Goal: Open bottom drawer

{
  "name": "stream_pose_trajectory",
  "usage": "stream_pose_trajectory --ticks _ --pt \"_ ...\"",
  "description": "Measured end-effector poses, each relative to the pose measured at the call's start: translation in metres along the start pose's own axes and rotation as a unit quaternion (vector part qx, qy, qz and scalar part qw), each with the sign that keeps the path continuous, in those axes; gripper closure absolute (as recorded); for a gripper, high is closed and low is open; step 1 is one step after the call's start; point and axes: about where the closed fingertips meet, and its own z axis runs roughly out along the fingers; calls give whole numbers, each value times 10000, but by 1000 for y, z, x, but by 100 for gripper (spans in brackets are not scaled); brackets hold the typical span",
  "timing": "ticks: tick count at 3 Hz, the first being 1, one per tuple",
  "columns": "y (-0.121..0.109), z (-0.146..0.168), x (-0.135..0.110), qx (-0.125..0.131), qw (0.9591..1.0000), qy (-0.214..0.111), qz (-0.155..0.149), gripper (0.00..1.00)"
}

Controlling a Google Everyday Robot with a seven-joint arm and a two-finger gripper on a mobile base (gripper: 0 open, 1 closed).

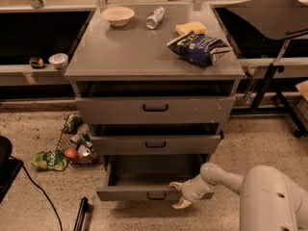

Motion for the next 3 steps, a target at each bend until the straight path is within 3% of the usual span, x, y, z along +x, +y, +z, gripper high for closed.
stream_pose_trajectory --ticks 1,3 --pt "0 2 0 -36 10000 -70 6 63" --pt "0 2 -5 -90 9999 -148 -1 16"
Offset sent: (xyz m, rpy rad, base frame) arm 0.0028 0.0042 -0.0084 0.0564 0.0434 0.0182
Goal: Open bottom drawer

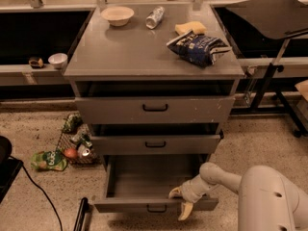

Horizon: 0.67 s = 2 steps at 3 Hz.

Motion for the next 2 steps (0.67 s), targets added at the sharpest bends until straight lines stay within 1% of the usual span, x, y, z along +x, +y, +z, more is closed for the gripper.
stream_pose_trajectory --ticks 1,2 --pt "-1 5 2 -43 9999 -101 19 0" --pt "0 -6 8 124 9998 -106 77 0"
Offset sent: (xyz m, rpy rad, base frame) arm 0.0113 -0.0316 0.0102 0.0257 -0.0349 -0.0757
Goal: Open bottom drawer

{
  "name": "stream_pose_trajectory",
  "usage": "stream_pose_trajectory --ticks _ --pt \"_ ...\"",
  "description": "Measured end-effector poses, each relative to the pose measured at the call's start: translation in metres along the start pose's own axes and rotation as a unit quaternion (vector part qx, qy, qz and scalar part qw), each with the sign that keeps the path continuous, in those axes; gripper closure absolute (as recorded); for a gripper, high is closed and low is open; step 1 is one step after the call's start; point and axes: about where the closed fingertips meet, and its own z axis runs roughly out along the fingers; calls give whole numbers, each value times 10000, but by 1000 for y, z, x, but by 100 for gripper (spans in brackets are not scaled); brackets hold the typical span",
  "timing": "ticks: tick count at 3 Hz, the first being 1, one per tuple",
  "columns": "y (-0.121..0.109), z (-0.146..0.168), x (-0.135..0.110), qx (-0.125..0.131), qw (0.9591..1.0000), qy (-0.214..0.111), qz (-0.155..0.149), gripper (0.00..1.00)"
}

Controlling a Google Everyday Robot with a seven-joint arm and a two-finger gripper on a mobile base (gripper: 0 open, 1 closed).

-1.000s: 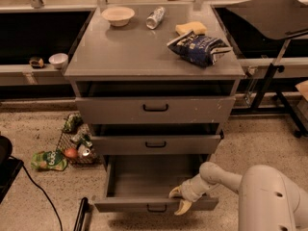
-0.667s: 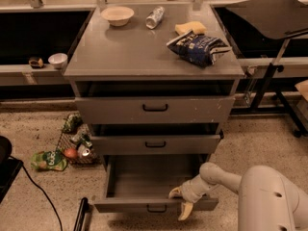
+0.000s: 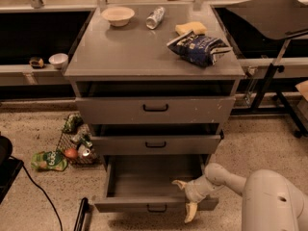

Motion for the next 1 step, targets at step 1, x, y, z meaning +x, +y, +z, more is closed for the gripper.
stream_pose_trajectory --ticks 1 --pt "0 -41 5 457 9989 84 20 0"
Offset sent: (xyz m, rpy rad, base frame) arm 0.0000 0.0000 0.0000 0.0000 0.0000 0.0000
